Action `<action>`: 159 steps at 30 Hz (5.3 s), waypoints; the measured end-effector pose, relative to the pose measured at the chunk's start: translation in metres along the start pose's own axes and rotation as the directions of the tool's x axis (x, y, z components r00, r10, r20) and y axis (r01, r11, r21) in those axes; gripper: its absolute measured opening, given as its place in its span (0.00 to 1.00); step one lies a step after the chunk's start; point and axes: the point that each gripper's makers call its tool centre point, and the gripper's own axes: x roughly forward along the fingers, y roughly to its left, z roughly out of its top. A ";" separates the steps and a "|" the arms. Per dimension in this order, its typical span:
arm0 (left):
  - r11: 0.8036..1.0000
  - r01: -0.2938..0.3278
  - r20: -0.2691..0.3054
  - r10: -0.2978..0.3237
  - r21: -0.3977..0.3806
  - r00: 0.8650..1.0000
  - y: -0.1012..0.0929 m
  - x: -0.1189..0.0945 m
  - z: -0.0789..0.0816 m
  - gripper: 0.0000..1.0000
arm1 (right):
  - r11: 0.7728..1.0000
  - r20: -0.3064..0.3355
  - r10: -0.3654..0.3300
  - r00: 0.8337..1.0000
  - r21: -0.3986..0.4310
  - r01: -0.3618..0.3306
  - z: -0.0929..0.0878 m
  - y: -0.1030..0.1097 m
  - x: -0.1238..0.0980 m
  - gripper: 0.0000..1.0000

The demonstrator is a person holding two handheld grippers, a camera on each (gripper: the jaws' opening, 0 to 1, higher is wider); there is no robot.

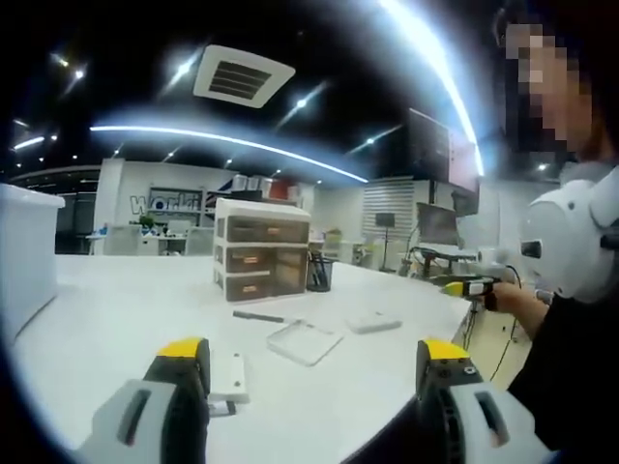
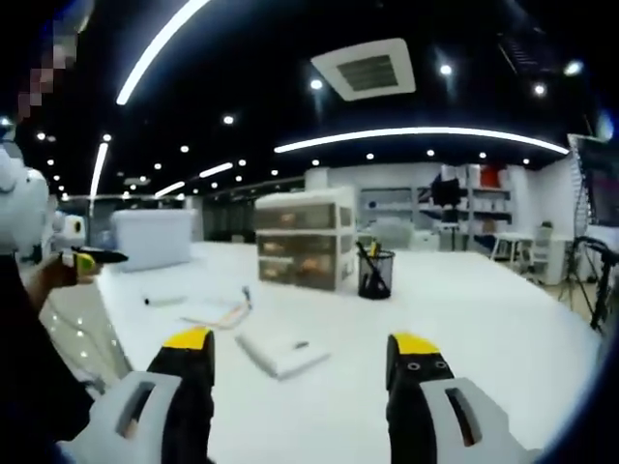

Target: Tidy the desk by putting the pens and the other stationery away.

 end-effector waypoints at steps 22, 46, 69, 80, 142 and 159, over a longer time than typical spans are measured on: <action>1.000 -0.026 -0.001 0.026 -0.012 1.000 0.013 -0.010 -0.008 0.87 | 0.987 -0.170 0.146 0.975 -0.049 -0.156 0.014 0.027 0.031 0.62; 0.998 -0.058 -0.009 0.058 0.010 0.998 0.019 -0.019 -0.010 0.87 | 0.832 -0.467 0.414 0.782 -0.155 -0.533 0.047 0.090 0.132 0.42; 0.996 -0.093 -0.006 0.093 -0.001 0.996 0.029 -0.034 -0.013 0.87 | 0.718 -0.764 0.373 0.527 -0.122 -0.686 -0.006 0.148 0.267 0.31; 0.995 -0.101 -0.017 0.101 -0.006 0.995 0.034 -0.046 -0.017 0.87 | 0.716 -0.872 0.254 0.420 -0.123 -0.688 -0.050 0.153 0.305 0.26; 0.999 -0.044 -0.014 0.044 -0.002 0.999 0.024 -0.023 -0.009 0.87 | 0.822 -0.641 0.376 0.669 -0.102 -0.560 0.032 0.115 0.240 0.04; 1.000 -0.019 -0.024 0.019 0.004 1.000 0.020 -0.011 -0.007 0.86 | 0.951 -0.315 0.299 0.901 0.022 -0.308 0.031 0.043 0.128 0.04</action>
